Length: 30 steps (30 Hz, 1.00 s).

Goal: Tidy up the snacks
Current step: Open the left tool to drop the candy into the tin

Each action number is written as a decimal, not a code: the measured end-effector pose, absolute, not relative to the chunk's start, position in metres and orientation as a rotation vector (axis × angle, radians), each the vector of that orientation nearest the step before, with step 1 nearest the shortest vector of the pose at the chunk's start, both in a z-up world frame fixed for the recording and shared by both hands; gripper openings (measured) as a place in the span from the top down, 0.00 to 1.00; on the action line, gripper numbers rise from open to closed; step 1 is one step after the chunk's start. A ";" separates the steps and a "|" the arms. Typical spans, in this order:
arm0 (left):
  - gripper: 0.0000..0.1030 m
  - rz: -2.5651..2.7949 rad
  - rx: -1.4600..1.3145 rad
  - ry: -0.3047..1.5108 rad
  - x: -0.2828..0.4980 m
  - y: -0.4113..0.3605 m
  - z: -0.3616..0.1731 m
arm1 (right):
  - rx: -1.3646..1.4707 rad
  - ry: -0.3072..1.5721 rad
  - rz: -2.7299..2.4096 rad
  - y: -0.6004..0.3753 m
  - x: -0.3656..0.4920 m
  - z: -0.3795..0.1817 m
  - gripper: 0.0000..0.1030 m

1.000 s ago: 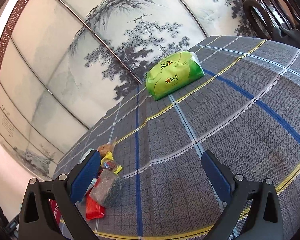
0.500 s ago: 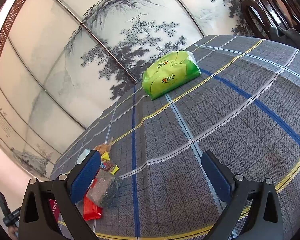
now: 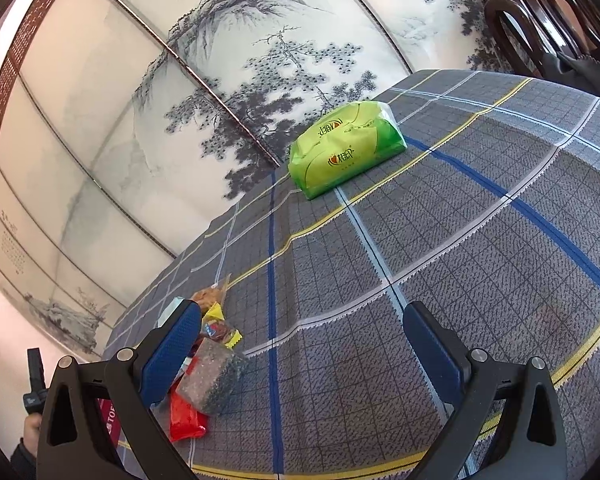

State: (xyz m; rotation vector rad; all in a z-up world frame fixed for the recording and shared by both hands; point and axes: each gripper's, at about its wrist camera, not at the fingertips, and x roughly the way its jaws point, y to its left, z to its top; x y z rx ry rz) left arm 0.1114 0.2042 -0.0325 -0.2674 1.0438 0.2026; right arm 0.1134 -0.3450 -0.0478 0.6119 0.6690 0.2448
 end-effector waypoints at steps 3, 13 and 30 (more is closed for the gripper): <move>0.72 0.216 -0.254 1.076 0.124 0.204 -0.040 | 0.613 0.666 0.246 -0.345 0.113 -0.048 0.02; 0.72 0.260 -0.259 1.104 0.142 0.211 -0.056 | 0.611 0.666 0.249 -0.344 0.113 -0.048 0.02; 0.27 0.143 -0.268 0.775 0.000 0.206 0.015 | 0.380 0.755 0.166 -0.302 0.112 -0.032 0.01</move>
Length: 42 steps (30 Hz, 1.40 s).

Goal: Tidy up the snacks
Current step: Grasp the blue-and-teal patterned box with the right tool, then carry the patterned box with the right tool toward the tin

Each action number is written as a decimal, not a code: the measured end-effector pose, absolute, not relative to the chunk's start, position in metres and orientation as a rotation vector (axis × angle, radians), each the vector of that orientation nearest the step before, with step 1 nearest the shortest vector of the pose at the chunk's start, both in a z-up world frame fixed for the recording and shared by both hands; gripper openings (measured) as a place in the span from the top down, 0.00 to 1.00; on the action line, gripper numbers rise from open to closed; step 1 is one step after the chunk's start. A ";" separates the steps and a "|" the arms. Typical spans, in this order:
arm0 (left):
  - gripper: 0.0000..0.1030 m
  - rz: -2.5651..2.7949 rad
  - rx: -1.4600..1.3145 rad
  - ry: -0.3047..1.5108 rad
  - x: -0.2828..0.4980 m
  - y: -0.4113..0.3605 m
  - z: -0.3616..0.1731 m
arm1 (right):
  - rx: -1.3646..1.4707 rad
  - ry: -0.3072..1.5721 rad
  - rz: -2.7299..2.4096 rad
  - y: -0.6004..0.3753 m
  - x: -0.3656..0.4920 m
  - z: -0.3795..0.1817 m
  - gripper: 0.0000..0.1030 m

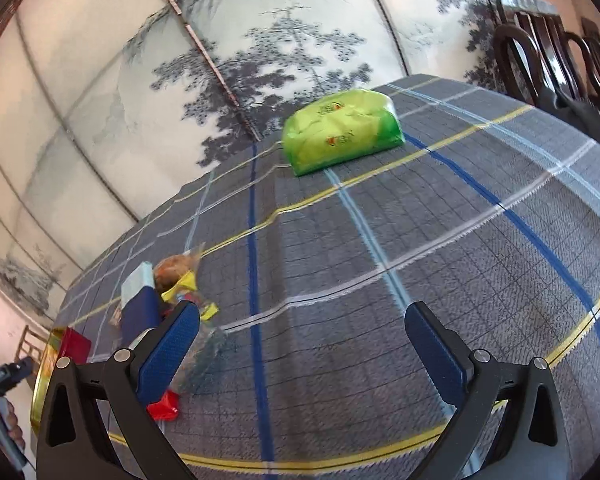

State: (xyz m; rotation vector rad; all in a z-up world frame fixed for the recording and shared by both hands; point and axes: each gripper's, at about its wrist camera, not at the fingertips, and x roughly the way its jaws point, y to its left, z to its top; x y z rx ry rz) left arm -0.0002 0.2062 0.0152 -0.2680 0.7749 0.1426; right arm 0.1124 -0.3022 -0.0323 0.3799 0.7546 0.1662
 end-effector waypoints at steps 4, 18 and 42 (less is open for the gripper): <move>0.24 0.100 -0.319 0.711 -0.055 0.203 0.016 | 0.129 0.763 0.293 -0.231 0.102 -0.008 0.00; 0.24 0.004 -0.260 0.764 -0.142 0.164 -0.032 | -0.188 0.916 0.409 -0.084 0.182 -0.024 0.18; 0.24 -0.002 -0.242 0.768 -0.161 0.128 -0.038 | -0.136 0.762 0.292 -0.130 0.151 0.033 0.51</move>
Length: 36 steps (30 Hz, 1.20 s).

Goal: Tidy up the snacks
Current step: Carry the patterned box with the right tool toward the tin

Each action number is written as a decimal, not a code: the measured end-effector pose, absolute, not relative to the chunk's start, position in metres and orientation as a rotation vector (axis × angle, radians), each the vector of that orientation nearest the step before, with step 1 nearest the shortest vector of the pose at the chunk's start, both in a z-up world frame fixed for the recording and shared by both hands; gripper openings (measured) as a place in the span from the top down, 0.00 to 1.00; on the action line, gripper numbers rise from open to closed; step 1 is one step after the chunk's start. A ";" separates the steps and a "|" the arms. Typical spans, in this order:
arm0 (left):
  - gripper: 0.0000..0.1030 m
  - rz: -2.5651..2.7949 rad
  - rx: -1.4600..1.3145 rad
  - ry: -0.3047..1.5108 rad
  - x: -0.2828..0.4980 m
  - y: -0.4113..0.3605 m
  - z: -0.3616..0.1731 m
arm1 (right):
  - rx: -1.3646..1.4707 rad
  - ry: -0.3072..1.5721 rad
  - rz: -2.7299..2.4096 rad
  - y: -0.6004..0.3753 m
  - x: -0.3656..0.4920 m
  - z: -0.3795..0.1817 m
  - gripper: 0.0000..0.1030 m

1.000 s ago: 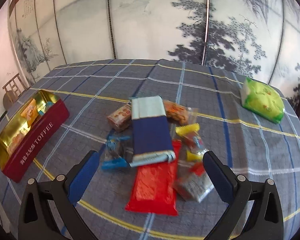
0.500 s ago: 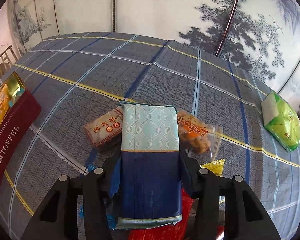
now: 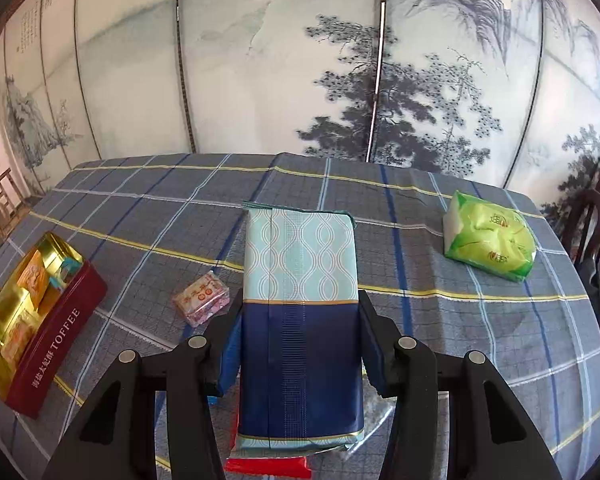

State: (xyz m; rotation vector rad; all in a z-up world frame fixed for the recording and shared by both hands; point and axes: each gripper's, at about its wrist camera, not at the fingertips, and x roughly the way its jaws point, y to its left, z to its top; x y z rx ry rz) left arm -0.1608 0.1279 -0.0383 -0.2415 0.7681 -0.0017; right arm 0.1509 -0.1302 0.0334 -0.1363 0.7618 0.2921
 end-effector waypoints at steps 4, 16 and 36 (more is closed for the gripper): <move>0.24 0.004 -0.200 0.764 -0.166 0.119 -0.041 | -0.136 0.734 0.263 -0.137 0.141 0.032 0.51; 0.24 0.039 -0.176 0.761 -0.170 0.113 -0.049 | -0.177 0.634 0.383 -0.058 0.099 0.043 0.51; 0.24 0.103 -0.256 0.750 -0.194 0.151 -0.059 | -0.242 0.606 0.459 0.040 0.072 0.064 0.50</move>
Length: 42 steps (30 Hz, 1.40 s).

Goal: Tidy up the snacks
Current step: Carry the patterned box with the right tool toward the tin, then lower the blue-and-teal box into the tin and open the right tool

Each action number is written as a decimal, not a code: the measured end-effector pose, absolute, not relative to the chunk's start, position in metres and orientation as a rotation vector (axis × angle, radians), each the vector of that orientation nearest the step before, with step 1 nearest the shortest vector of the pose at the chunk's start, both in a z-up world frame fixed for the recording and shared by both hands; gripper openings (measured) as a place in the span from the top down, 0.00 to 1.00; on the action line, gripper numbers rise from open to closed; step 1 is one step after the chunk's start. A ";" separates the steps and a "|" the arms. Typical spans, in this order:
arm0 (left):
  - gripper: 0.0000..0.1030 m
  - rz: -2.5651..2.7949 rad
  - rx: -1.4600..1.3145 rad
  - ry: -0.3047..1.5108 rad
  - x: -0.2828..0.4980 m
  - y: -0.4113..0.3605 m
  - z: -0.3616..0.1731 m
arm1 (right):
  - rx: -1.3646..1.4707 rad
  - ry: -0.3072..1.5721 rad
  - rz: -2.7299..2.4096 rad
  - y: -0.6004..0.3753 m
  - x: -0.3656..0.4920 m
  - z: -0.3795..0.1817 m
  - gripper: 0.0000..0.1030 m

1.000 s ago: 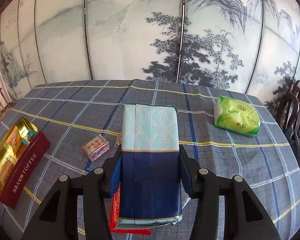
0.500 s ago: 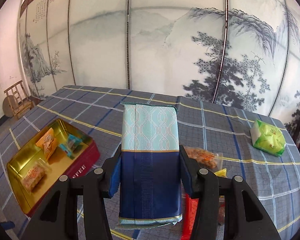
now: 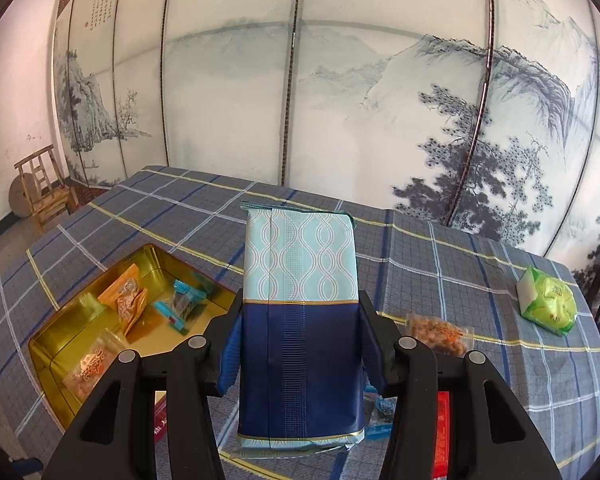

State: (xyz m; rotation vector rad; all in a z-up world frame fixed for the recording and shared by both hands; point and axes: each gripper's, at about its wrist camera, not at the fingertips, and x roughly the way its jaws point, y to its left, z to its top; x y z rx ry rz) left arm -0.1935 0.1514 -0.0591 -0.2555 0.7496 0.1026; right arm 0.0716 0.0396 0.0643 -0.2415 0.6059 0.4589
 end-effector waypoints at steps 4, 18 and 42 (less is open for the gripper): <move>0.24 0.118 -0.278 0.760 -0.198 0.160 -0.063 | -0.269 0.604 0.472 0.063 0.063 0.062 0.50; 0.24 0.138 -0.322 0.761 -0.213 0.178 -0.070 | -0.357 0.618 0.504 0.122 0.040 0.049 0.50; 0.24 0.161 -0.346 0.741 -0.230 0.192 -0.069 | -0.419 0.724 0.566 0.170 0.028 0.005 0.50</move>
